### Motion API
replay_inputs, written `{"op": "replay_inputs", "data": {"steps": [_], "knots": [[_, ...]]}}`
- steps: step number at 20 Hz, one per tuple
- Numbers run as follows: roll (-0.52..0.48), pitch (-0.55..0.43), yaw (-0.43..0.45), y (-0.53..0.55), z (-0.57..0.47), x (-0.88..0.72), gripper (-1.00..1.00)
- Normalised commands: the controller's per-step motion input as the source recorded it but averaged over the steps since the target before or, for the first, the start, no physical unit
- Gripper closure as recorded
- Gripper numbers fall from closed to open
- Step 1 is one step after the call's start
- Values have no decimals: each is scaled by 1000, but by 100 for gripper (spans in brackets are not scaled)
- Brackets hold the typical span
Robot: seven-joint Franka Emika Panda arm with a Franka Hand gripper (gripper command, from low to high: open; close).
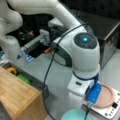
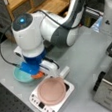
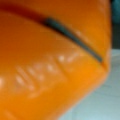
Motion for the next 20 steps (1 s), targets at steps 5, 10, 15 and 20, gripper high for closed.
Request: {"op": "replay_inputs", "data": {"steps": [5,10,15,20], "knots": [[-86,-100,-65,378,-138,-152,100],[-142,-133,-13,279,-171,14,100],[-179,-140,-52,152,-165,58,100],[-195,-116,-53,55,-132,93,100]]}}
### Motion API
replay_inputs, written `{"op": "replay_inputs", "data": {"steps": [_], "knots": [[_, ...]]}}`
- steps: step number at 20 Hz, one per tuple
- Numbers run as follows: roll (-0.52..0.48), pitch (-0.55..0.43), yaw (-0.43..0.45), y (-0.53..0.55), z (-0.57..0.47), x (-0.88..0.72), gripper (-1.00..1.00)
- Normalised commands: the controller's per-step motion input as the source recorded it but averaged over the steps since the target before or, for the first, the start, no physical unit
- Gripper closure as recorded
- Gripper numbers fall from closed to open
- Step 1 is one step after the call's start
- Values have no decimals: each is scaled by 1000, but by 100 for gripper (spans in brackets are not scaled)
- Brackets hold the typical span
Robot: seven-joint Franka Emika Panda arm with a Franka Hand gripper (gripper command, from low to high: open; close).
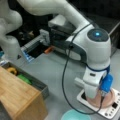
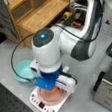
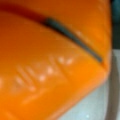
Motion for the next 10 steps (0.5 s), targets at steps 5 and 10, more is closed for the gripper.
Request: {"op": "replay_inputs", "data": {"steps": [5,10], "knots": [[-205,-76,-20,-13,-75,129,100],[-203,-28,-28,-2,-41,118,-100]]}}
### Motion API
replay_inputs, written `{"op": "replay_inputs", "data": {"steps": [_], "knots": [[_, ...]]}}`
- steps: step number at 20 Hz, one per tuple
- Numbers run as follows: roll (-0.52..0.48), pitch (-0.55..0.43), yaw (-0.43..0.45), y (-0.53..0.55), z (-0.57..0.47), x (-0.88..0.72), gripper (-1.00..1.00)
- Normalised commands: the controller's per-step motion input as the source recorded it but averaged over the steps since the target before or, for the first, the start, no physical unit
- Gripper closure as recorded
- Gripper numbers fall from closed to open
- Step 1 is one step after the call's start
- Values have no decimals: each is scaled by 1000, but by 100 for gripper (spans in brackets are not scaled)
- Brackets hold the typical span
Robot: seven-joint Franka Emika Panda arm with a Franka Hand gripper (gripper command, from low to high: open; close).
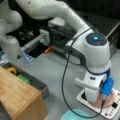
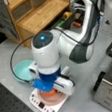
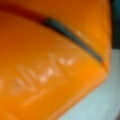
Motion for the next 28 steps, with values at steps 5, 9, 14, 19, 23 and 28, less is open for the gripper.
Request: {"op": "replay_inputs", "data": {"steps": [5,9,14,19,23,28], "knots": [[-191,-8,-36,55,-20,123,-100],[-179,-11,-12,47,-15,129,-100],[-182,-13,-7,16,-12,125,-100],[-177,3,-2,19,32,100,-100],[-149,68,23,35,189,49,-100],[-140,144,39,100,323,-6,-100]]}}
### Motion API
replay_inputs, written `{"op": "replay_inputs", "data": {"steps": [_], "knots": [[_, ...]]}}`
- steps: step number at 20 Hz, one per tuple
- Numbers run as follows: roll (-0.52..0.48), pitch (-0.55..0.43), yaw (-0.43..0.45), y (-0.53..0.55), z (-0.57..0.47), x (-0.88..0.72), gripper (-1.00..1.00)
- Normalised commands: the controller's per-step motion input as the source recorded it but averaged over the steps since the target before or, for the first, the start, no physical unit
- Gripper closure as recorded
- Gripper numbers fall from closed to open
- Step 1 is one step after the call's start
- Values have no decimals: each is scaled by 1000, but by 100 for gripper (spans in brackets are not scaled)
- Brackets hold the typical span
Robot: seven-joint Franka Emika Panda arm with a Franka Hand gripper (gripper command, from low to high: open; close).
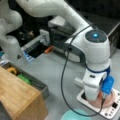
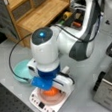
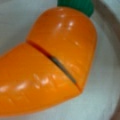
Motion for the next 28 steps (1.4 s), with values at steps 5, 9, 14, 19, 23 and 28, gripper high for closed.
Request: {"op": "replay_inputs", "data": {"steps": [5,9,14,19,23,28], "knots": [[-136,150,74,174,322,-9,-100],[-126,83,65,-12,213,-63,-100],[-133,12,-14,-223,196,-475,-100],[-93,-92,-60,-298,-11,-948,-100],[-48,-232,-55,-242,-212,-994,-100],[45,-325,-3,-301,-213,-842,-100]]}}
